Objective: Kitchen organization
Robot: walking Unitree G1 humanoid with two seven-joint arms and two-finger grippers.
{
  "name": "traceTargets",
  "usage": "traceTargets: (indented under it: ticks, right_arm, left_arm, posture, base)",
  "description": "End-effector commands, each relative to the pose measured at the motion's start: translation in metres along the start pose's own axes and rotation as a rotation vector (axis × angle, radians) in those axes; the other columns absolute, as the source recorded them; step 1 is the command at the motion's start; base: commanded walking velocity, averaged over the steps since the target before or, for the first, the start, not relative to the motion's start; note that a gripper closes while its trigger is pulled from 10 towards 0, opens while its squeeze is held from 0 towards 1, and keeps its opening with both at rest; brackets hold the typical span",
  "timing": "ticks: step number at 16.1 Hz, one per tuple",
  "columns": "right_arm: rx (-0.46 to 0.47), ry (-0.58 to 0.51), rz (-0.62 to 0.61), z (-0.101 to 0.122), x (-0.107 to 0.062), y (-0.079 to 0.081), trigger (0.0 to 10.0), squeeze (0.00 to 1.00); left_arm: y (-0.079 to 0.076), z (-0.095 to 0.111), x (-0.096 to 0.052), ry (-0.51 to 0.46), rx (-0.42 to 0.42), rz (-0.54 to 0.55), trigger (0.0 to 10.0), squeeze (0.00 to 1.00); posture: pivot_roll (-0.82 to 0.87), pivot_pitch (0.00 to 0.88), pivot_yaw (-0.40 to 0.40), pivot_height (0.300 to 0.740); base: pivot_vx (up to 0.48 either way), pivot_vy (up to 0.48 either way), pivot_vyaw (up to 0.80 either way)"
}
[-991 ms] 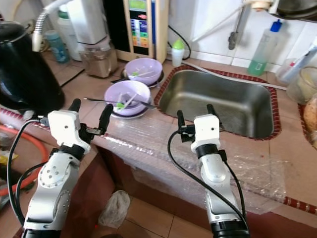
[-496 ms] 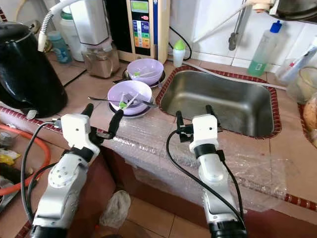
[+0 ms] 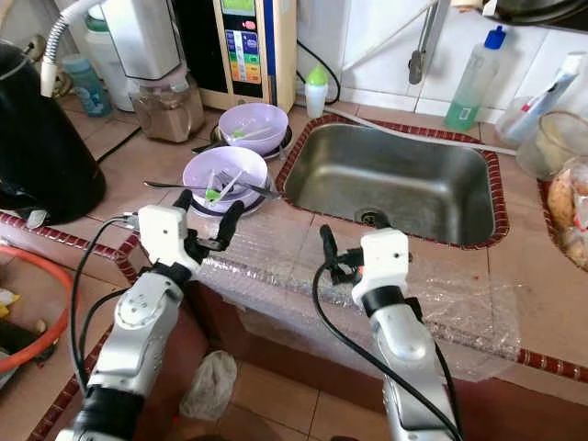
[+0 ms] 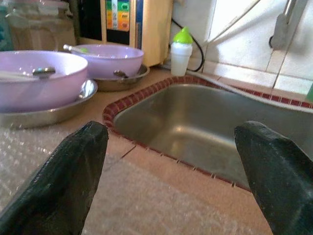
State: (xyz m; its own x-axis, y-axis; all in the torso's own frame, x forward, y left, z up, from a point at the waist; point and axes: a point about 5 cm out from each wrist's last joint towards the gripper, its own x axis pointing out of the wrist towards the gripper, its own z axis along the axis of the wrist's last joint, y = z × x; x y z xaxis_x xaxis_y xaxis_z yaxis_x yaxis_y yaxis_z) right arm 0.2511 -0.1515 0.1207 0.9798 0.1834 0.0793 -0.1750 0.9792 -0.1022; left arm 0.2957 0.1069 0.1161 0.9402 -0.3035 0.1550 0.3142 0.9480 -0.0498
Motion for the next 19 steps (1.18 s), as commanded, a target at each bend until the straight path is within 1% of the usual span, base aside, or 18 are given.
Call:
traceTargets:
  ticks: [1, 2, 3, 4, 5, 6, 7, 14, 19]
  right_arm:
    - [0.011, -0.003, 0.010, 0.004, -0.001, 0.000, 10.0, 0.00]
    - [0.016, 0.003, 0.015, 0.004, -0.003, -0.001, 10.0, 0.00]
    - [0.029, 0.006, 0.018, 0.004, -0.004, 0.000, 10.0, 0.00]
    - [0.040, 0.007, 0.031, 0.004, -0.004, 0.002, 10.0, 0.00]
    - [0.049, 0.009, 0.035, 0.004, -0.004, 0.002, 10.0, 0.00]
    - [0.075, 0.004, 0.063, 0.005, -0.003, 0.006, 10.0, 0.00]
    - [0.084, 0.005, 0.100, 0.006, -0.002, 0.010, 10.0, 0.00]
    - [0.111, 0.018, 0.126, 0.004, 0.003, 0.016, 10.0, 0.00]
    - [0.130, 0.023, 0.134, 0.003, 0.003, 0.017, 10.0, 0.00]
  left_arm:
    - [0.003, -0.002, 0.003, -0.002, 0.011, 0.006, 9.8, 0.00]
    - [0.006, -0.003, 0.006, -0.009, 0.035, 0.024, 9.6, 0.00]
    - [0.007, -0.003, 0.009, -0.012, 0.037, 0.032, 4.1, 0.00]
    - [0.009, -0.003, 0.011, -0.015, 0.042, 0.049, 2.9, 0.00]
    - [0.010, -0.004, 0.012, -0.016, 0.042, 0.051, 2.5, 0.00]
    - [0.012, -0.005, 0.012, -0.013, 0.046, 0.062, 0.0, 0.00]
    - [0.013, -0.007, 0.013, -0.012, 0.047, 0.068, 0.0, 0.00]
    - [0.012, -0.013, 0.014, -0.014, 0.043, 0.065, 0.0, 0.00]
    - [0.013, -0.012, 0.016, -0.028, 0.051, 0.068, 0.0, 0.00]
  posture:
    - [-0.14, 0.061, 0.044, 0.740]
    - [-0.15, 0.060, 0.048, 0.740]
    - [-0.15, 0.060, 0.048, 0.740]
    - [-0.15, 0.060, 0.048, 0.740]
    - [-0.15, 0.054, 0.049, 0.740]
    - [-0.15, 0.050, 0.049, 0.740]
    - [-0.14, 0.043, 0.047, 0.740]
    - [-0.13, 0.022, 0.050, 0.740]
    - [-0.13, 0.020, 0.052, 0.740]
  base:
    - [0.000, 0.000, 0.00]
    - [0.000, 0.000, 0.00]
    - [0.000, 0.000, 0.00]
    - [0.000, 0.000, 0.00]
    - [0.000, 0.000, 0.00]
    - [0.000, 0.000, 0.00]
    - [0.000, 0.000, 0.00]
    - [0.000, 0.000, 0.00]
    - [0.000, 0.000, 0.00]
